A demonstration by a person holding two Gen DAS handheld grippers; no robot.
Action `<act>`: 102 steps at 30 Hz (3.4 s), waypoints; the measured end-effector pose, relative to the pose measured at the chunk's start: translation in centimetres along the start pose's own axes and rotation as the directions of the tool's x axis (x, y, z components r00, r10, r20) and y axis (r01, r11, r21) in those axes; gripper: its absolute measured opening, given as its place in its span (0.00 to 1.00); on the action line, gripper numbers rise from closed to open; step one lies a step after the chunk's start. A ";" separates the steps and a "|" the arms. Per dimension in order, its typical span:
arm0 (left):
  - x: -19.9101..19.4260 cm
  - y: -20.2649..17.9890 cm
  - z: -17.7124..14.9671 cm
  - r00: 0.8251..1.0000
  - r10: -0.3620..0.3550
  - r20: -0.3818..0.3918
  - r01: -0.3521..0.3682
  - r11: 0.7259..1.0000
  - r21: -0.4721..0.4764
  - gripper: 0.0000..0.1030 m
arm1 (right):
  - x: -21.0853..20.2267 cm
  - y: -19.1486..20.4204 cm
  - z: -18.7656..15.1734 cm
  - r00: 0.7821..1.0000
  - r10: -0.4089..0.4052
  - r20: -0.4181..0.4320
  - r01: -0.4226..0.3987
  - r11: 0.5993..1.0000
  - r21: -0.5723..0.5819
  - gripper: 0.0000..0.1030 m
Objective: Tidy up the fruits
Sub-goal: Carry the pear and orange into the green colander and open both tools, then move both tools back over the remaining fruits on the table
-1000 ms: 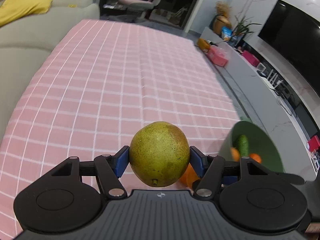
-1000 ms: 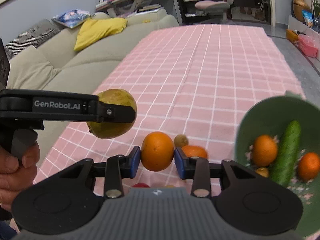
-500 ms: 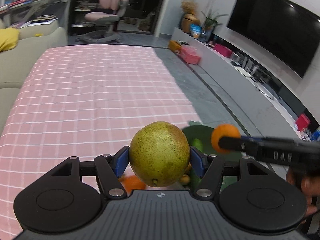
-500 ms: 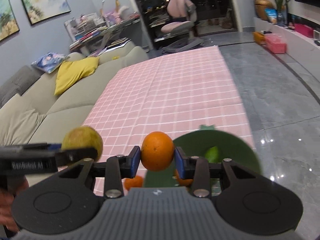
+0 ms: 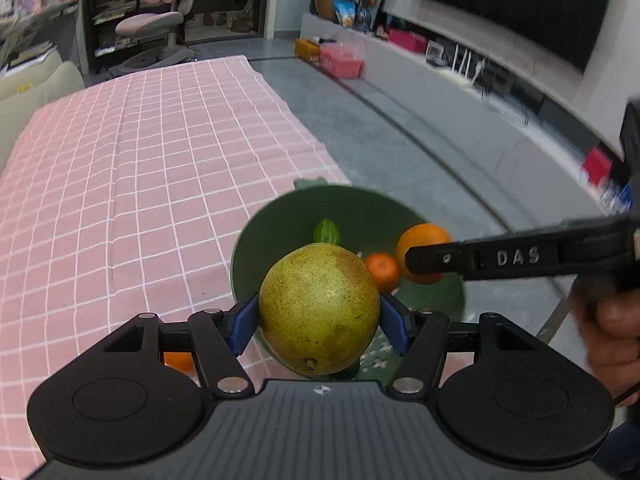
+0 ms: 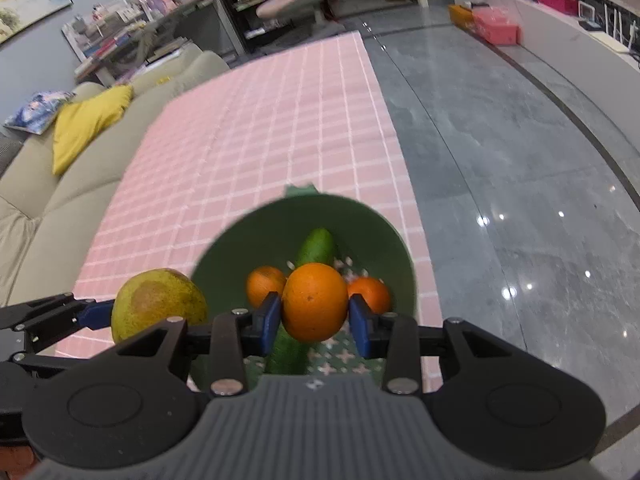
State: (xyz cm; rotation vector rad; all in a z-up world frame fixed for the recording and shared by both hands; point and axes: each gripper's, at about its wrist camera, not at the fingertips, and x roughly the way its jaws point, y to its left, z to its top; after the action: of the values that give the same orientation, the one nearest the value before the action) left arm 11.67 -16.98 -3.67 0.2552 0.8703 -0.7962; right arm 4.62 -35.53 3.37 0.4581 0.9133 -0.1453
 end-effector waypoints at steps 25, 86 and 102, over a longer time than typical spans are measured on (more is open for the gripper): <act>4.7 -2.0 -1.3 0.992 0.053 -0.119 -0.035 0.988 0.149 0.71 | 5.3 1.0 -1.0 0.990 -0.009 -0.139 0.000 0.998 -0.064 0.30; -10.5 10.9 -12.9 0.984 0.175 0.044 -0.171 0.982 -0.081 0.88 | 2.0 13.5 -8.5 0.994 0.107 -0.025 -0.110 0.956 -0.273 0.31; -4.5 10.2 -12.4 0.997 0.075 -0.004 -0.074 0.987 0.144 0.81 | 8.5 15.7 -9.0 0.989 0.106 -0.100 -0.129 0.955 -0.266 0.31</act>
State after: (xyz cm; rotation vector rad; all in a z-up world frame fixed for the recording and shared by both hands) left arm 9.99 -1.38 -9.19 0.4170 0.8087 -0.7896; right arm 8.08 -16.88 -3.00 0.2626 0.9704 0.1090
